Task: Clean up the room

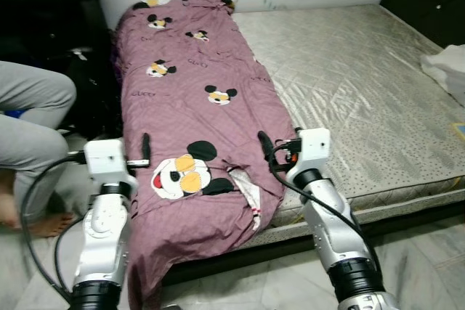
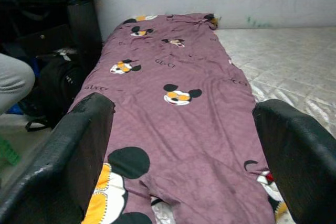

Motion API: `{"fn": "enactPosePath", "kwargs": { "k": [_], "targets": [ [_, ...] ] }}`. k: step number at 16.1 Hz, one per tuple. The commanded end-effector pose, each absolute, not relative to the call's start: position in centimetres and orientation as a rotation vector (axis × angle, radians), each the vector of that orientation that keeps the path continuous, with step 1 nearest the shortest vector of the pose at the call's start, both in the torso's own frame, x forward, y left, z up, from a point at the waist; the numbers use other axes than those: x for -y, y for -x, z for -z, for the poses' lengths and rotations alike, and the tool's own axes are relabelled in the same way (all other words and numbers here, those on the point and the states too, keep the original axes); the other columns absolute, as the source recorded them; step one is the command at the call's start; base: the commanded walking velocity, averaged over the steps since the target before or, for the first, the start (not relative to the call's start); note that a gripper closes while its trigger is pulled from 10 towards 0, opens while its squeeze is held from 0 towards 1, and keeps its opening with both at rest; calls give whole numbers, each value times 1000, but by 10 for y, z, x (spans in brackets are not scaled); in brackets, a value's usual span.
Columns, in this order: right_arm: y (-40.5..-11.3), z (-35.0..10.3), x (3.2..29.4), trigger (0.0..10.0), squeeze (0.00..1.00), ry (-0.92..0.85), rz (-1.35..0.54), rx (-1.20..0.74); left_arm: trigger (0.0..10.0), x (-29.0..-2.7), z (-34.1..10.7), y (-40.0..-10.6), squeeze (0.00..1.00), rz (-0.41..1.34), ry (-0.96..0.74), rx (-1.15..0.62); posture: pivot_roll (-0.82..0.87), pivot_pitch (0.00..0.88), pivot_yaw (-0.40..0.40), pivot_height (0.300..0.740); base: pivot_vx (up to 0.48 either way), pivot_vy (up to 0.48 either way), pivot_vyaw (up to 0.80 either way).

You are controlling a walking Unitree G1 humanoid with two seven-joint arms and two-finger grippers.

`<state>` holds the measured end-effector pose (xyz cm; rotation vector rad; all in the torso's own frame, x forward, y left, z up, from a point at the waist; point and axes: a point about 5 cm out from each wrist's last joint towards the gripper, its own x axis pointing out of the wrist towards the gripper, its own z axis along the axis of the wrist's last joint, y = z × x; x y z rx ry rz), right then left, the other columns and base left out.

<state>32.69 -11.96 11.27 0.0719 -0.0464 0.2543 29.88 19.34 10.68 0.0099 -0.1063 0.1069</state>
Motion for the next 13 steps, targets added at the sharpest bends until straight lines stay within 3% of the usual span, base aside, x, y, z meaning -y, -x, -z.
{"fn": "enactPosePath", "kwargs": {
  "k": [1,11,13],
  "targets": [
    [-327,-112,123,10000,0,-72,-245,48,10000,-193,-111,-299,0,-91,-5,130,-93,79,-4,740,0,0,0],
    [-327,-112,123,10000,0,-71,-230,51,10000,-192,-111,-299,0,-77,7,124,-90,87,0,740,295,0,0],
    [-328,-111,123,10000,0,-72,-226,47,10000,-191,-110,-299,0,-88,10,121,-88,91,0,740,0,0,0]
  ]
}}
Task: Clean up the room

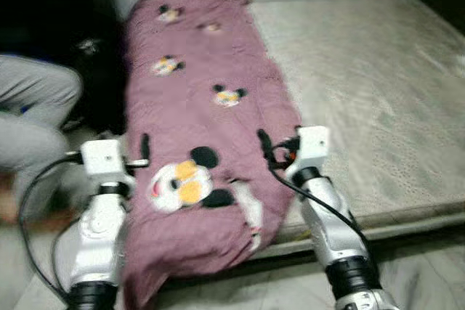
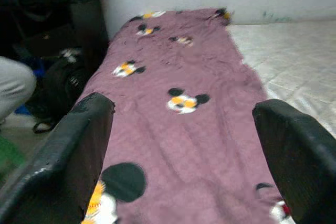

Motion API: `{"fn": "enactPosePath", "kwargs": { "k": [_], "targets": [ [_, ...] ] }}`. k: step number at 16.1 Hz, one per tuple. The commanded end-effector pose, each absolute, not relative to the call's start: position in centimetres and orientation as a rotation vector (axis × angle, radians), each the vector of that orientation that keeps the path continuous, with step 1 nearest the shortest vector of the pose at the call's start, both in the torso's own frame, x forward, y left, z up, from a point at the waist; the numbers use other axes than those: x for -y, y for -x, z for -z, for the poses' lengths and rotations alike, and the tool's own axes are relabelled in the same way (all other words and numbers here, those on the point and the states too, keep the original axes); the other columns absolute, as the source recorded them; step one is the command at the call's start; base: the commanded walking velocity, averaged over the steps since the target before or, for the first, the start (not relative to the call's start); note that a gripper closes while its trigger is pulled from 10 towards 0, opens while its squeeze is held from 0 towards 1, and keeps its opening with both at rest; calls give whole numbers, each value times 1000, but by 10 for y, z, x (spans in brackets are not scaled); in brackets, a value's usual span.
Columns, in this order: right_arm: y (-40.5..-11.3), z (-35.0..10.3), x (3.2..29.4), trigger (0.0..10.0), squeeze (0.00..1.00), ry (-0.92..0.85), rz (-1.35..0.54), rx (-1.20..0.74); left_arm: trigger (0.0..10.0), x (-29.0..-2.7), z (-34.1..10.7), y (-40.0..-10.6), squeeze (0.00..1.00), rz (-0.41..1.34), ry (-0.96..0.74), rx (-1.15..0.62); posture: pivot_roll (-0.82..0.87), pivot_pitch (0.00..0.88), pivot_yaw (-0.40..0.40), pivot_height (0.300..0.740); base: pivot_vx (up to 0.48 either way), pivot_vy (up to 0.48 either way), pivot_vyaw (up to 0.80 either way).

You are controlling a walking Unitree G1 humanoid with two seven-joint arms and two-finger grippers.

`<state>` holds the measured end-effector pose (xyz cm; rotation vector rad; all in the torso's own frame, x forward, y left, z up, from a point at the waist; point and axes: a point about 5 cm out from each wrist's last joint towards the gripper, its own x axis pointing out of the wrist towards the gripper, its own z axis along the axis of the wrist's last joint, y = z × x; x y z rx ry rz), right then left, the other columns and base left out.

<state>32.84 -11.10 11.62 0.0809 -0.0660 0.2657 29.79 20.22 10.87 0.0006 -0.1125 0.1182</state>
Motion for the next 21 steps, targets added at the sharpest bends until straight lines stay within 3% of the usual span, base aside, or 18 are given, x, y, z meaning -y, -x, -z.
{"fn": "enactPosePath", "kwargs": {
  "k": [1,12,21],
  "targets": [
    [-328,-111,123,10000,0,-72,-225,47,10000,-191,-110,-299,0,-85,4,117,-88,91,0,740,0,0,0],
    [-329,-110,124,10000,0,-74,-222,43,10000,-193,-106,-297,0,-108,-1,100,-83,97,1,740,0,0,0],
    [-329,-109,123,10000,0,-77,-237,40,10000,-194,-105,-298,0,-141,26,88,-83,98,0,640,0,0,0]
  ]
}}
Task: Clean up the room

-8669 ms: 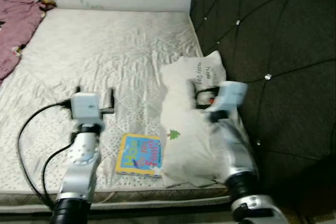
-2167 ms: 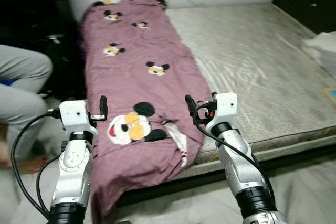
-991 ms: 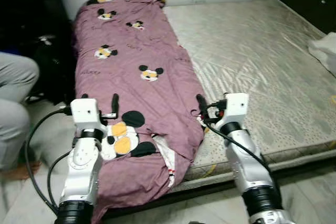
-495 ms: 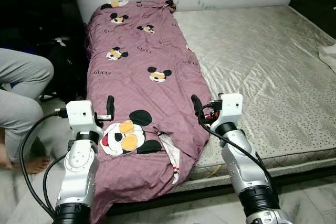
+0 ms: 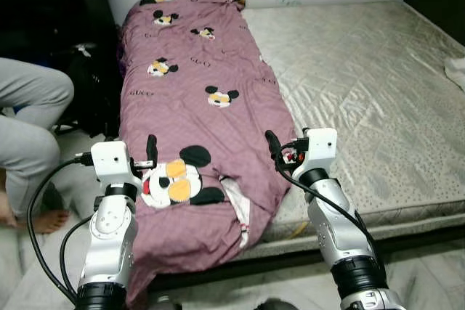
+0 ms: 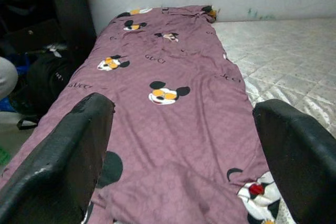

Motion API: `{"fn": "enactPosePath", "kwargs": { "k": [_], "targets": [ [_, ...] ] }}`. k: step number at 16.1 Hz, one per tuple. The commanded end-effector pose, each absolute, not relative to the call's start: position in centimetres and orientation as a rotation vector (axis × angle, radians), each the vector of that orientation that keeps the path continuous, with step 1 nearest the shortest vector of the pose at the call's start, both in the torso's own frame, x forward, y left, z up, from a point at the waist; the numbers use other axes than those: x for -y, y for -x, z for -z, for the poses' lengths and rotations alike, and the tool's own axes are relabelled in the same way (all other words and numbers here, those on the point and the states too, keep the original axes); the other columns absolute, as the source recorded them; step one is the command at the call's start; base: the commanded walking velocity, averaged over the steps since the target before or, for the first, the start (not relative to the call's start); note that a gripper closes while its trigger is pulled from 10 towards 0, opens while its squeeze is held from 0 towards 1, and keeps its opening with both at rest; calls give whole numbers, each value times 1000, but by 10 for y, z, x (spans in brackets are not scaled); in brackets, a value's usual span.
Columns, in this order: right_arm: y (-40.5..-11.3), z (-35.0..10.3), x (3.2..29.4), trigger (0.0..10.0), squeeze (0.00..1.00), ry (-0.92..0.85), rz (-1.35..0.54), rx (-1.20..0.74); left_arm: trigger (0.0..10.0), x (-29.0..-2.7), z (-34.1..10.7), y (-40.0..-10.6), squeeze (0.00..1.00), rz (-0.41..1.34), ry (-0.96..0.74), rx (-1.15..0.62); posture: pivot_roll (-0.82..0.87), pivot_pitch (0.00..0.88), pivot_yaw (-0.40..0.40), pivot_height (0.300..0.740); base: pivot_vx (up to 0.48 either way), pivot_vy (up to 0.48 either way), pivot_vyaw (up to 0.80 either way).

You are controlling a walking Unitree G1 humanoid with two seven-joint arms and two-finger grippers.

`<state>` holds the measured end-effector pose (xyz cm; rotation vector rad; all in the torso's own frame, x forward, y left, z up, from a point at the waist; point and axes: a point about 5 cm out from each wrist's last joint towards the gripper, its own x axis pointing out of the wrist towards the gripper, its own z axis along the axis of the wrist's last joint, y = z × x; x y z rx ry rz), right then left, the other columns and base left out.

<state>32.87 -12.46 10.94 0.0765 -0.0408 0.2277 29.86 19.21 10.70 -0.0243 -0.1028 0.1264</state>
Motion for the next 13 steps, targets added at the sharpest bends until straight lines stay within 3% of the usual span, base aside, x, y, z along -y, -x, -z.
{"fn": "enactPosePath", "kwargs": {
  "k": [1,4,11,13],
  "targets": [
    [-328,-109,123,10000,0,-77,-238,40,10000,-195,-105,-298,0,-143,24,88,-83,96,0,630,0,0,0],
    [-328,-108,123,10000,0,-76,-238,33,10000,-196,-105,-298,0,-159,31,86,-83,93,1,606,0,0,0],
    [-328,-106,121,10000,0,-85,-259,24,10000,-202,-106,-299,0,-206,42,88,-81,95,-1,606,0,0,0],
    [-328,-106,121,10000,0,-86,-263,23,10000,-202,-106,-299,0,-208,40,88,-81,95,-1,588,0,0,0]
  ]
}}
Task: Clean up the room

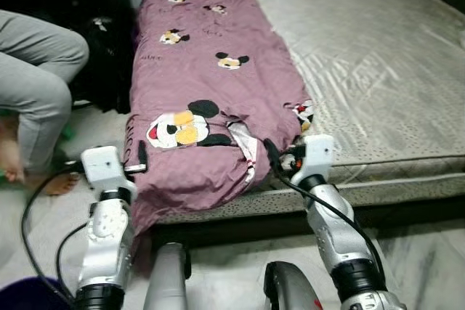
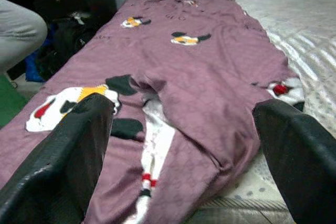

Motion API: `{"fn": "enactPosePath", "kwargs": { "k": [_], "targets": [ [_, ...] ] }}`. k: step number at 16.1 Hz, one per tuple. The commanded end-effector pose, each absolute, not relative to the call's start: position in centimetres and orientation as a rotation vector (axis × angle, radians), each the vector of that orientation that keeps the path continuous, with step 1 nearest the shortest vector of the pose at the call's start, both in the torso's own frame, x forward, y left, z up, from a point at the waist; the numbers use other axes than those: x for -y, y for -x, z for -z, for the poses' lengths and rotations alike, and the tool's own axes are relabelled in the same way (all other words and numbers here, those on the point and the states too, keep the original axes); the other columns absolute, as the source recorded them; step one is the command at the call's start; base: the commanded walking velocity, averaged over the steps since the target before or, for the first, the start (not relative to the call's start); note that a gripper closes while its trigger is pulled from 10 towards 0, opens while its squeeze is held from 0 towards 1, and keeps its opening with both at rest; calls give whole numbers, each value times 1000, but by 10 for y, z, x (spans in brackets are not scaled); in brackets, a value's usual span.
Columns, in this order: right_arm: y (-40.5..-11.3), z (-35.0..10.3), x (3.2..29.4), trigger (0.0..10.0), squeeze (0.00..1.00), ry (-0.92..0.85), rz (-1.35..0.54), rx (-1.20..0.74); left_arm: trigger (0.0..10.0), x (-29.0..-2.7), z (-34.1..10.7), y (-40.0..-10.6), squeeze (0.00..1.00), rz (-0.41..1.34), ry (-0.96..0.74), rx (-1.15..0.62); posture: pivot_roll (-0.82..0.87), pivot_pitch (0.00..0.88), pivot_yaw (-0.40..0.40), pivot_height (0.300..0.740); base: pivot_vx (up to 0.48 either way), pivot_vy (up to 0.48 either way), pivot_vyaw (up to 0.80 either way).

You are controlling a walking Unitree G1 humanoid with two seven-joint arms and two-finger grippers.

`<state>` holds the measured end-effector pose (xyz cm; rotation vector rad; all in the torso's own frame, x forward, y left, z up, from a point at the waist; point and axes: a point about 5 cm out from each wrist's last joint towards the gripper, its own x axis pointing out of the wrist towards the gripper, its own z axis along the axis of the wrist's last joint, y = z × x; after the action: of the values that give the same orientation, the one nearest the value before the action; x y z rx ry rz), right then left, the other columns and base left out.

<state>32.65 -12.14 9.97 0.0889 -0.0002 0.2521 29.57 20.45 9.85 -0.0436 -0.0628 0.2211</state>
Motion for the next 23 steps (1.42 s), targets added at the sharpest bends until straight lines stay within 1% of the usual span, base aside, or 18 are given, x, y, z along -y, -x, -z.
{"fn": "enactPosePath", "kwargs": {
  "k": [1,6,11,12,15,23],
  "targets": [
    [-328,-106,121,10000,0,-85,-263,23,10000,-202,-106,-299,0,-210,40,87,-81,95,-1,578,0,0,0],
    [-330,-107,120,10000,0,-86,-265,25,10000,-202,-108,-300,0,-223,42,92,-83,111,-1,539,0,0,0],
    [-331,-108,119,10000,0,-88,-277,31,10000,-200,-110,-301,0,-189,63,110,-85,118,0,539,0,0,0],
    [-331,-109,118,10000,0,-86,-288,36,10000,-199,-110,-301,0,-185,70,110,-84,120,-4,539,289,0,0],
    [-330,-111,115,10000,0,-63,-314,51,10000,-198,-111,-301,0,-174,79,113,-83,122,0,539,359,0,800],
    [-330,-110,116,10000,0,-85,-306,45,10000,-198,-111,-302,0,-162,97,108,-82,125,3,539,427,0,0]
  ]
}}
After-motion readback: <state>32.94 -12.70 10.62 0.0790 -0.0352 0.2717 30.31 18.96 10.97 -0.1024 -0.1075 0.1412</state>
